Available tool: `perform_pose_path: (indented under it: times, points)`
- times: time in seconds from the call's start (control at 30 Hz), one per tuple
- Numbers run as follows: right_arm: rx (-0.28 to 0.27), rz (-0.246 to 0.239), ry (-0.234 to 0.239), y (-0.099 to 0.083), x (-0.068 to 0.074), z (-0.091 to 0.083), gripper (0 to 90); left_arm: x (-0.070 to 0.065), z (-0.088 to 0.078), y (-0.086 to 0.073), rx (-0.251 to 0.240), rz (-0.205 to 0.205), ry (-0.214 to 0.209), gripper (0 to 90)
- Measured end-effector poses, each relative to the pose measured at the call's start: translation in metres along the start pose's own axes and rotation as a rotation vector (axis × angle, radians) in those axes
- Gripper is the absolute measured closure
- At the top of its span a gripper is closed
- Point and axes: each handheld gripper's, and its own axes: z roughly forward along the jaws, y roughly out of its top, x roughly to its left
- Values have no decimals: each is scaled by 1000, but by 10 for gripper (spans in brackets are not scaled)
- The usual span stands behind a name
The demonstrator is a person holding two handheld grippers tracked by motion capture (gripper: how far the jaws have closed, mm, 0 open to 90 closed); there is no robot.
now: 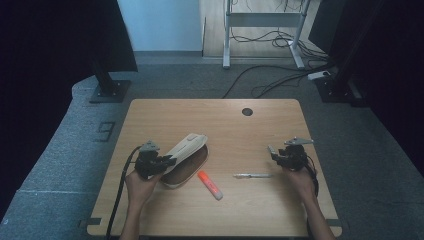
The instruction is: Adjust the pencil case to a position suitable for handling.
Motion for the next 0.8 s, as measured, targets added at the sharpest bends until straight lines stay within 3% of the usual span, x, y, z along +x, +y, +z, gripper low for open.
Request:
perform_pose_path:
  times: [0.37,0.6,0.8]
  points:
    - [28,-9,-13,3,-3,14,609,-1,1,0,4,9,-1,749]
    - [43,-30,-36,4,0,21,682,-2,2,0,5,12,-1,749]
    - [53,-27,-27,5,-1,27,759,-2,2,0,7,16,-1,748]
